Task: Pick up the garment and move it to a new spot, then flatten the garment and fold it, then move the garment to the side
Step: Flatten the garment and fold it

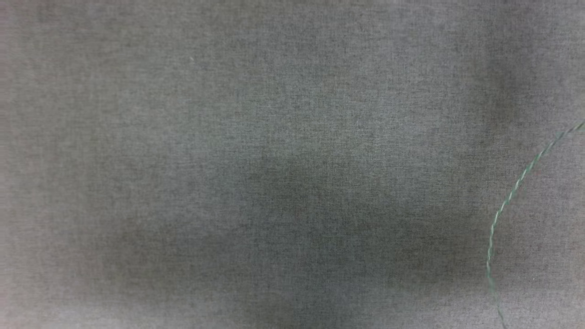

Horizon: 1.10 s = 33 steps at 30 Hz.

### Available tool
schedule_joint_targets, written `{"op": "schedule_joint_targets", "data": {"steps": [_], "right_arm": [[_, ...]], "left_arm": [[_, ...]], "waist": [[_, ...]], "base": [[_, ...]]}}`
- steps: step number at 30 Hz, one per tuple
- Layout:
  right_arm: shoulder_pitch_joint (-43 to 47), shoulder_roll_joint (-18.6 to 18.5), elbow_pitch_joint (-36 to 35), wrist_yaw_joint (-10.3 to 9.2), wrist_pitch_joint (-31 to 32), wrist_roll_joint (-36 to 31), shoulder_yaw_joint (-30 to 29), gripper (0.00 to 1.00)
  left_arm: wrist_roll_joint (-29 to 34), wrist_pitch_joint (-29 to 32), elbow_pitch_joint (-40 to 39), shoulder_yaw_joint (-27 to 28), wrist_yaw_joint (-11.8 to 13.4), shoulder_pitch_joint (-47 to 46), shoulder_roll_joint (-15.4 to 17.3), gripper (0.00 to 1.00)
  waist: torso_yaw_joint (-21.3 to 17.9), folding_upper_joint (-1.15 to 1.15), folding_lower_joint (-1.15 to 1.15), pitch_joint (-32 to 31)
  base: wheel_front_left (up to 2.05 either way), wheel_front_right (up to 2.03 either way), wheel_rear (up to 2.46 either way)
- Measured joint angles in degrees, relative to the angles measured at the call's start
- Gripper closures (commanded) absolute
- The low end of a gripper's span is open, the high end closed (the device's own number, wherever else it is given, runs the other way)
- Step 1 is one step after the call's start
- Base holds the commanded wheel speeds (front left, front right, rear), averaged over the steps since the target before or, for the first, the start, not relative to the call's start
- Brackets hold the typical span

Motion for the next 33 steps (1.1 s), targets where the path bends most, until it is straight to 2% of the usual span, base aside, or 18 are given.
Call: {"op": "schedule_joint_targets", "data": {"steps": [9,12,16,21,25,28,33], "right_arm": [[3.9,-0.1,15.3,0.00,0.1,7.9,9.6,1.00],[5.9,-0.1,19.3,0.00,2.5,12.5,14.2,1.00],[11.1,-0.1,20.3,-0.01,8.2,19.2,22.6,1.00],[20.0,-0.1,17.2,-0.01,16.5,27.4,30.1,1.00],[28.5,-0.9,11.7,-0.01,23.4,33.3,35.3,1.00],[35.1,-3.9,5.4,-0.01,28.5,38.8,37.8,1.00],[46.2,-11.4,-7.0,-0.01,36.3,44.8,41.0,1.00]], "left_arm": [[-4.1,5.5,1.2,0.6,-1.5,14.2,0.8,1.00],[-5.6,8.3,1.3,0.8,-1.8,19.8,0.7,1.00],[-6.7,10.7,1.3,0.2,-2.2,27.7,1.2,1.00],[-8.6,12.6,1.1,-0.5,-2.5,37.8,0.9,1.00],[-11.0,14.2,-2.3,-1.1,-2.6,45.7,1.3,1.00],[-12.6,15.4,-5.3,-1.8,-2.6,50.8,2.7,1.00],[-15.2,16.8,-10.3,-2.2,-2.6,58.8,5.2,1.00]], "waist": [[0.6,0.00,0.00,-6.0],[0.7,0.00,0.00,-9.2],[1.0,0.00,0.00,-13.9],[1.3,0.00,0.00,-20.1],[1.7,0.00,0.00,-25.1],[2.0,0.00,0.00,-28.5],[2.6,0.00,0.00,-33.6]], "base": [[0.00,0.00,0.00],[0.00,0.00,0.00],[0.00,0.00,0.00],[0.00,0.00,0.00],[0.00,0.00,0.00],[0.00,0.00,0.00],[0.00,0.00,0.00]]}}
